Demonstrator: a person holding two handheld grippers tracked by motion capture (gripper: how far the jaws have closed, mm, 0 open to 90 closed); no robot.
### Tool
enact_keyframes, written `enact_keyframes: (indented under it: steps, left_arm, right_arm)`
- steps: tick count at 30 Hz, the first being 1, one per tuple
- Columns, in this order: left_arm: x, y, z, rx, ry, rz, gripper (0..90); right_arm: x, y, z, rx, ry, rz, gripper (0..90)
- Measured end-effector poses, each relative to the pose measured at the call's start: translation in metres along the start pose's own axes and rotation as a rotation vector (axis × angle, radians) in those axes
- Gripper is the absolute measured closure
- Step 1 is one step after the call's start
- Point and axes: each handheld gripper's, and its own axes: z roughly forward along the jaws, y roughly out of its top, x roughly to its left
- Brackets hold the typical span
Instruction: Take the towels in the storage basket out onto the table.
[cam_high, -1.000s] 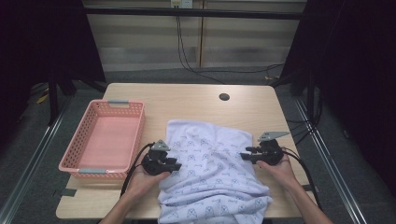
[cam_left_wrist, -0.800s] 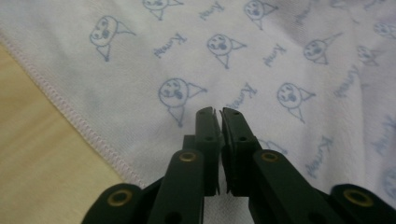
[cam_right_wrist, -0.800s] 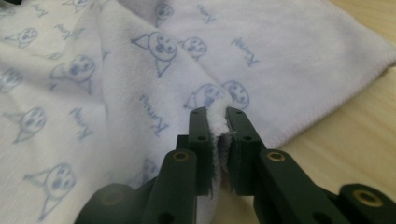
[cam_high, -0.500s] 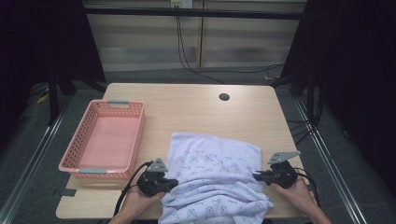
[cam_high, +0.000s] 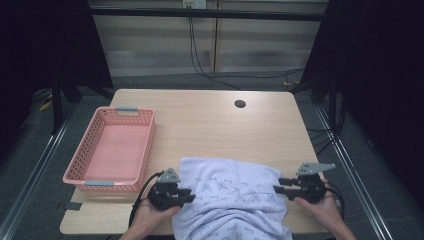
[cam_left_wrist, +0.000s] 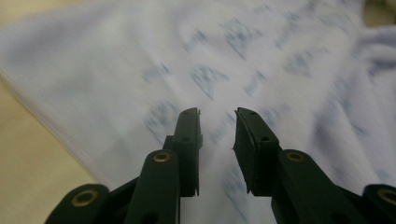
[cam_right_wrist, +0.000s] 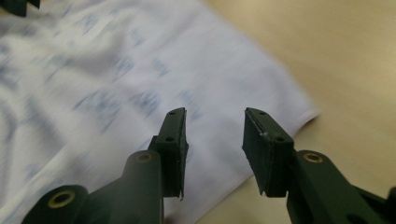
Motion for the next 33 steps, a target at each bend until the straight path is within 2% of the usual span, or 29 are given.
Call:
enact_keyframes:
  steps: [1, 4, 5, 8, 11, 12, 15, 18, 19, 22, 24, 25, 29, 30, 31, 33]
  left_arm:
    - [0.005, 0.005, 0.004, 0.002, 0.009, 0.0, 69.5]
    - [0.023, 0.015, 0.016, -0.003, 0.037, -0.029, 65.8]
    - [0.027, 0.017, 0.017, -0.01, 0.054, -0.024, 64.8]
    - [0.04, 0.023, 0.019, -0.038, 0.067, -0.052, 61.5]
    - [0.05, 0.024, 0.024, -0.011, 0.082, -0.067, 60.5]
    - [0.052, 0.024, 0.025, -0.01, 0.109, -0.06, 60.0]
    - [0.055, 0.023, 0.021, -0.026, 0.123, -0.079, 55.5]
    - [0.057, 0.021, 0.017, -0.033, 0.142, -0.097, 51.2]
    - [0.057, 0.02, 0.018, -0.024, 0.145, -0.093, 50.7]
    - [0.057, 0.019, 0.021, -0.021, 0.147, -0.111, 47.7]
    - [0.058, 0.019, 0.021, -0.01, 0.167, -0.094, 45.9]
    - [0.059, 0.018, 0.021, -0.013, 0.153, -0.106, 45.6]
    - [0.063, 0.017, 0.02, -0.023, 0.153, -0.123, 44.0]
    - [0.064, 0.017, 0.02, -0.03, 0.151, -0.146, 42.8]
    - [0.063, 0.017, 0.019, -0.035, 0.178, -0.133, 43.9]
    - [0.062, 0.019, 0.017, -0.042, 0.189, -0.103, 42.7]
  right_arm:
    - [-0.008, 0.005, 0.003, -0.016, -0.019, 0.014, 56.7]
    - [-0.029, 0.016, 0.018, -0.013, -0.043, 0.044, 55.4]
    - [-0.034, 0.019, 0.024, -0.006, -0.047, 0.046, 55.2]
    - [-0.043, 0.021, 0.038, 0.015, -0.066, 0.048, 52.1]
    - [-0.045, 0.019, 0.044, 0.041, -0.079, 0.045, 51.6]
    - [-0.045, 0.018, 0.045, 0.053, -0.082, 0.036, 51.7]
    - [-0.041, 0.015, 0.046, 0.068, -0.069, 0.028, 54.4]
    - [-0.04, 0.014, 0.044, 0.058, -0.035, 0.029, 62.5]
    - [-0.039, 0.012, 0.044, 0.061, -0.04, 0.028, 64.0]
    - [-0.039, 0.011, 0.043, 0.062, 0.001, 0.038, 76.6]
    - [-0.038, 0.011, 0.041, 0.049, 0.014, 0.047, 82.4]
    - [-0.038, 0.012, 0.04, 0.037, 0.022, 0.051, 83.4]
    - [-0.039, 0.012, 0.036, 0.013, 0.037, 0.068, 84.8]
    - [-0.039, 0.012, 0.036, 0.014, 0.041, 0.068, 84.8]
    - [-0.039, 0.012, 0.036, 0.014, 0.036, 0.065, 84.9]
    - [-0.039, 0.012, 0.035, 0.01, 0.038, 0.067, 84.8]
